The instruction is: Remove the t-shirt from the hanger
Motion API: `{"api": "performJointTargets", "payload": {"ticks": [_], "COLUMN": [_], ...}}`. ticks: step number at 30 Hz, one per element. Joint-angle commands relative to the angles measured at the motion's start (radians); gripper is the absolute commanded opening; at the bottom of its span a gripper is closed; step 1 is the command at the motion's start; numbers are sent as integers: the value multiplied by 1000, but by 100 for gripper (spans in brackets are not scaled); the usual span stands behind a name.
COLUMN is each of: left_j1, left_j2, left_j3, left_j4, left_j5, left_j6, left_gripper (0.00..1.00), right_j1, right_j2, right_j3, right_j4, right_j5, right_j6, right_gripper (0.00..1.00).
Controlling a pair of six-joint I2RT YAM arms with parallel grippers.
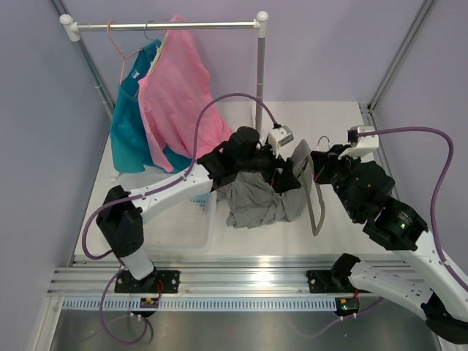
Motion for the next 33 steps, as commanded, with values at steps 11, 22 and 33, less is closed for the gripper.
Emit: {"api": "performJointTargets", "payload": {"ticks": [11,22,33], "left_j1": [-18,-11,20], "left_j2": [159,329,392], "left_j3": [143,355,390], "left_j4": [30,-55,-81], "left_j5": [-96,-351,-414], "left_j6": [-24,-199,-237], "left_gripper": [0,0,0], "right_j1": [-5,-6,-6], "right_j2": [-74,-239,-222], "right_j3": [63,8,47], "right_j4": [16,-22,-9], "right_j5": [-145,-219,-328], "right_j6": [42,82,62], "right_gripper": [0,0,0]}}
